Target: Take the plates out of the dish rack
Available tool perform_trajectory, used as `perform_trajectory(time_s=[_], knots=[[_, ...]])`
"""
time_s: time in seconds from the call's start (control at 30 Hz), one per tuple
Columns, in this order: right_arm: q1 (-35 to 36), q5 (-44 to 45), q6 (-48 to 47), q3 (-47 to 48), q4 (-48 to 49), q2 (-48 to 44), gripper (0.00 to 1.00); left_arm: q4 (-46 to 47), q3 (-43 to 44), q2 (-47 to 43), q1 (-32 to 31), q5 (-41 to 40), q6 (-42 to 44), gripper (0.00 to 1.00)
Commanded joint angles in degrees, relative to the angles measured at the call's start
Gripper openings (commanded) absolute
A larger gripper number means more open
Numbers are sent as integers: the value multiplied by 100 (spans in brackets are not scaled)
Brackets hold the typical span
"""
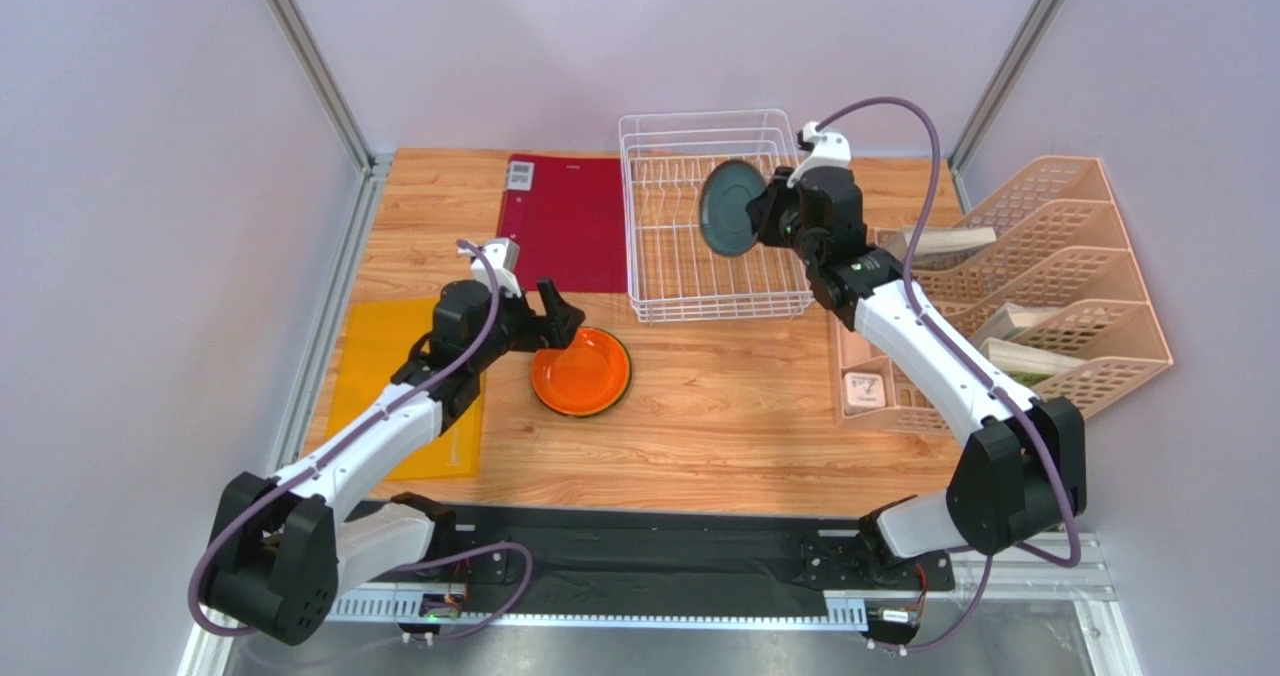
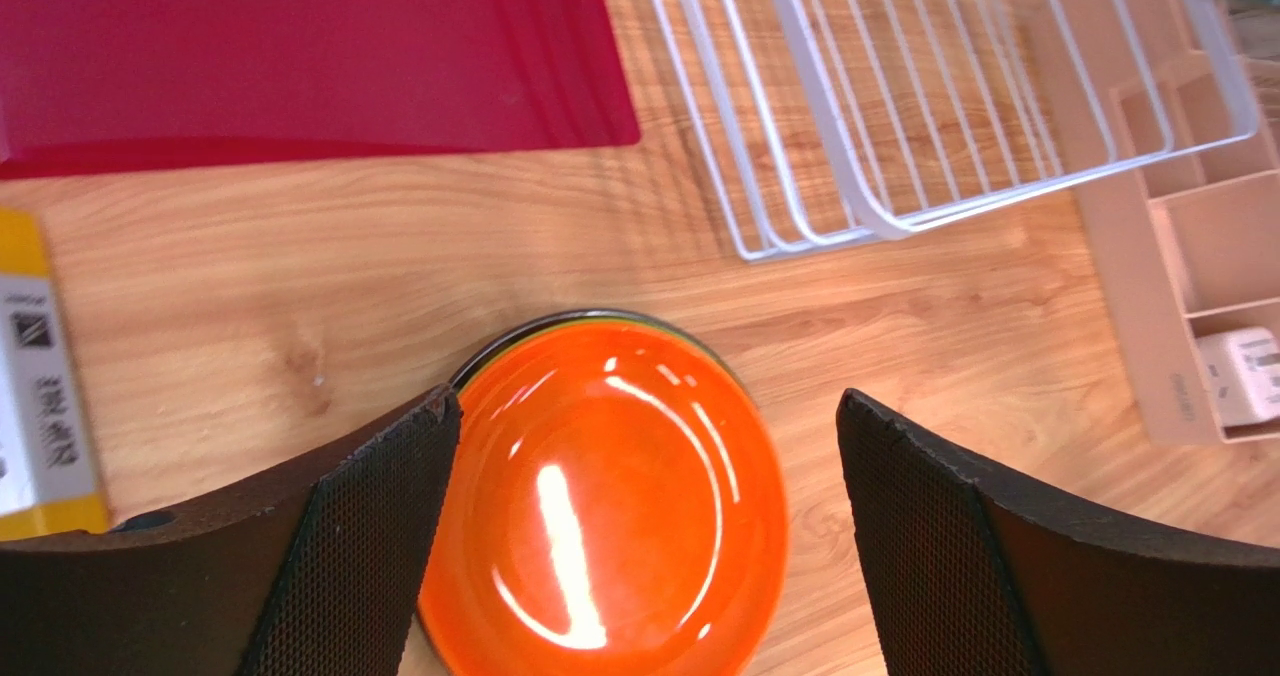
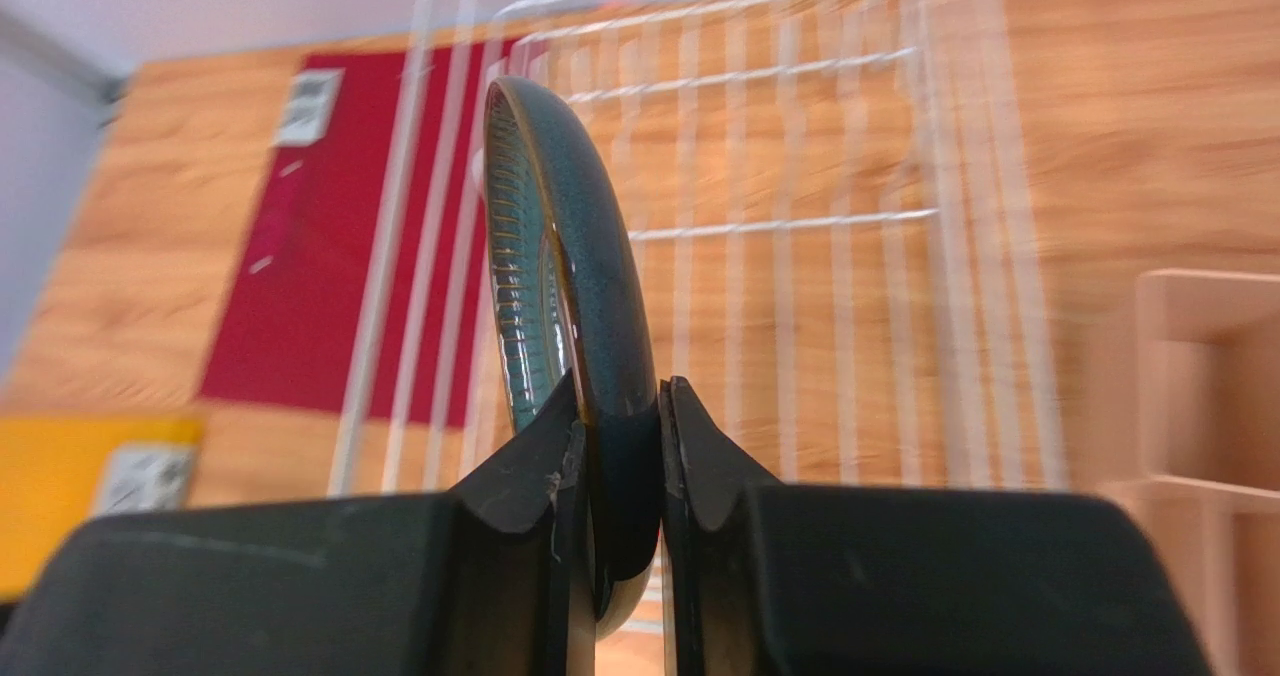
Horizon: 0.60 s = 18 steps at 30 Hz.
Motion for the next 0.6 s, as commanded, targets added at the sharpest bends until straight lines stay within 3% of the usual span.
perform_trajectory(time_s=[0.0, 0.17, 0.57], knots=[[41, -2161, 930, -314, 966, -215, 0, 749, 286, 196, -25, 547, -239, 99], [155, -3084, 1414, -604, 1442, -13, 0, 1198, 251, 372, -25, 723, -468, 99], [595, -3726, 1836, -323, 1733, 514, 0, 1884, 224, 443, -25, 671, -749, 99]])
